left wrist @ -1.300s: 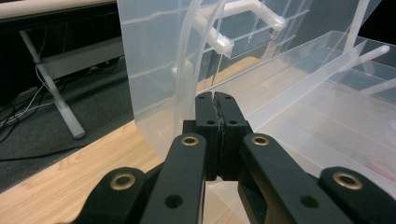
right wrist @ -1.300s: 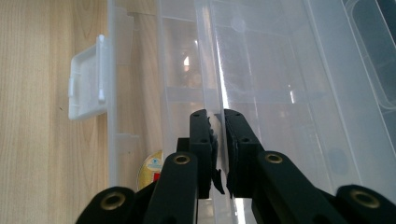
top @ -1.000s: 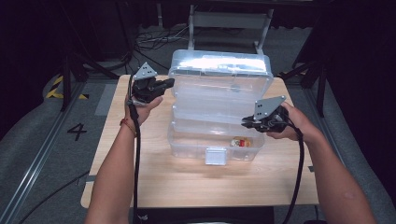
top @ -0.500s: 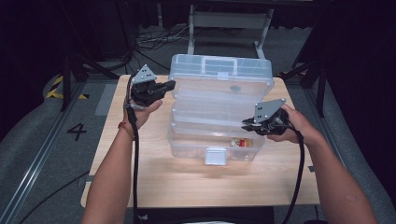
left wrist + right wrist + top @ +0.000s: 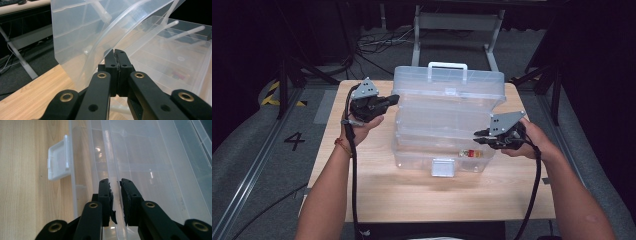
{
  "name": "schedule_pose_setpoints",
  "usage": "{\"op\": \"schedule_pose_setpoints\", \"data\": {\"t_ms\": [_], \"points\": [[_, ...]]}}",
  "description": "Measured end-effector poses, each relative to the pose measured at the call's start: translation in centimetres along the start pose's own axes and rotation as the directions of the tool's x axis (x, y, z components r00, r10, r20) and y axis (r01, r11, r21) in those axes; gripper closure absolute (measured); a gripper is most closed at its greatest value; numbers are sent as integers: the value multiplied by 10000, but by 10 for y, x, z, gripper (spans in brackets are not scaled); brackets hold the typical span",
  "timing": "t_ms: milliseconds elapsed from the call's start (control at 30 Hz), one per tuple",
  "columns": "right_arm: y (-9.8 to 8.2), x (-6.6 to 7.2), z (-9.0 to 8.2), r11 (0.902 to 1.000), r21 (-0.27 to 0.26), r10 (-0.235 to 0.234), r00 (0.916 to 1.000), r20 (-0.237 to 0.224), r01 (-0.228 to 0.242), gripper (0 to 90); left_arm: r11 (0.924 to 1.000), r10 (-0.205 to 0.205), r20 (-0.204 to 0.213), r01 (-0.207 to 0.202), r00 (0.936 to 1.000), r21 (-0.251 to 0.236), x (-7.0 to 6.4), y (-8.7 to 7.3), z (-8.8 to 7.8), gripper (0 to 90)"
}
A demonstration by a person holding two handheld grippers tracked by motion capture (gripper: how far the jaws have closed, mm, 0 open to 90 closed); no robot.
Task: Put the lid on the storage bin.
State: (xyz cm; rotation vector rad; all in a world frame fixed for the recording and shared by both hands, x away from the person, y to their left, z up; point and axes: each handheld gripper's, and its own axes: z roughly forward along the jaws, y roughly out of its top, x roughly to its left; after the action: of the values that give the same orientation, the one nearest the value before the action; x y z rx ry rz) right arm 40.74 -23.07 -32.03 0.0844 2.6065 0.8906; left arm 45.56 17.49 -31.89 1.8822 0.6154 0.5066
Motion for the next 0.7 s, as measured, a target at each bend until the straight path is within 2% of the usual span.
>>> {"op": "schedule_pose_setpoints", "data": {"t_ms": [100,267,333,567,700], "points": [[-2,2,-1,10000,-16,8,10000,13,-8,790,10000,-39,56,39,10000,91,-3,-1,-1,898],[-6,5,-3,9999,-94,82,10000,40,-82,791,9996,244,69,-244,9997,115,-10,-5,-6,899],[-6,5,-4,9999,-97,68,10000,13,-68,792,9998,169,160,-171,9997,119,-11,-7,-6,899],[-12,8,-7,10000,-4,62,10000,3,-62,809,9981,435,273,-447,9987,426,-17,-13,-5,899],[-14,9,-8,9999,74,98,10000,13,-98,810,9980,432,298,-445,9986,452,-18,-17,-6,899]]}}
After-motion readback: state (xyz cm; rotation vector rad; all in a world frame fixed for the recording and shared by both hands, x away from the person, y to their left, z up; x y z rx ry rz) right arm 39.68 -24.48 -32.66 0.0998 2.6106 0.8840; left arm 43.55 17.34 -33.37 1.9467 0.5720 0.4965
